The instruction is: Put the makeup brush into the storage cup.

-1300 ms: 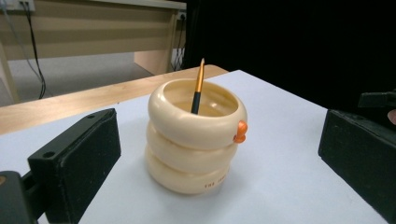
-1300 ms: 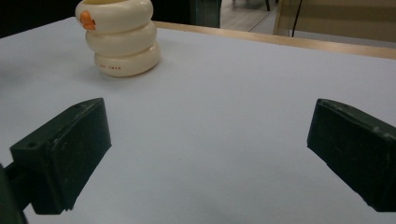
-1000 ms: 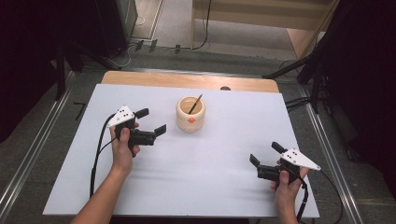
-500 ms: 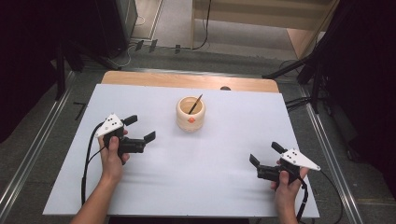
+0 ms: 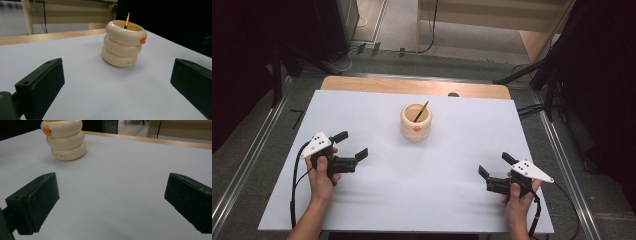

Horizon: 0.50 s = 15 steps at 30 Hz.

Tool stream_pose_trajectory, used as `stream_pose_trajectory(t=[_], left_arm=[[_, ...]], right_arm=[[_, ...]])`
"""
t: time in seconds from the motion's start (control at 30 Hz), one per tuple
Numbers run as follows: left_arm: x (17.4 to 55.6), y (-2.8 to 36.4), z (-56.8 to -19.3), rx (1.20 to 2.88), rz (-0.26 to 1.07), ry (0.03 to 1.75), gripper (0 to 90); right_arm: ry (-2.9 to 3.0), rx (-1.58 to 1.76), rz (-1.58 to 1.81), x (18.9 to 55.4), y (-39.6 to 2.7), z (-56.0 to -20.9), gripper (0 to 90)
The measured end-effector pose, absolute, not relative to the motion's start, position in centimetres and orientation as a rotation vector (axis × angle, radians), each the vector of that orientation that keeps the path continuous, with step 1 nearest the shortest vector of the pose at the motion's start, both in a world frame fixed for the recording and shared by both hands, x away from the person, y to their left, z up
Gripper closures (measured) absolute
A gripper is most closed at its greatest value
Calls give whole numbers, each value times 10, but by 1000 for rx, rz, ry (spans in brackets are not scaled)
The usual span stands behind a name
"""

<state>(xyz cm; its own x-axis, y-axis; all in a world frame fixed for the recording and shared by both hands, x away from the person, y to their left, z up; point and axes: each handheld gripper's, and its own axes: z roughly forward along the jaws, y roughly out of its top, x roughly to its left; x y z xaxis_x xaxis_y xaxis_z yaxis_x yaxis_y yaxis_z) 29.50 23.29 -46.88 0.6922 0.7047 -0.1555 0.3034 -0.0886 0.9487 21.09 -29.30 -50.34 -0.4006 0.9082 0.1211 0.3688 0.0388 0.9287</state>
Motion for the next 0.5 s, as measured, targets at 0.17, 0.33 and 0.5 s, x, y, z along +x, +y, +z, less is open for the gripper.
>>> stream_pose_trajectory(t=[0.17,0.33,0.5], left_arm=[[285,244,-474,1676,418,842,0],[276,253,-478,1680,426,856,0],[271,263,-478,1674,442,870,0]], right_arm=[[1804,1288,1354,211,-293,-504,0],[1801,1288,1353,211,-293,-504,0],[1804,1286,1349,210,-292,-504,0]])
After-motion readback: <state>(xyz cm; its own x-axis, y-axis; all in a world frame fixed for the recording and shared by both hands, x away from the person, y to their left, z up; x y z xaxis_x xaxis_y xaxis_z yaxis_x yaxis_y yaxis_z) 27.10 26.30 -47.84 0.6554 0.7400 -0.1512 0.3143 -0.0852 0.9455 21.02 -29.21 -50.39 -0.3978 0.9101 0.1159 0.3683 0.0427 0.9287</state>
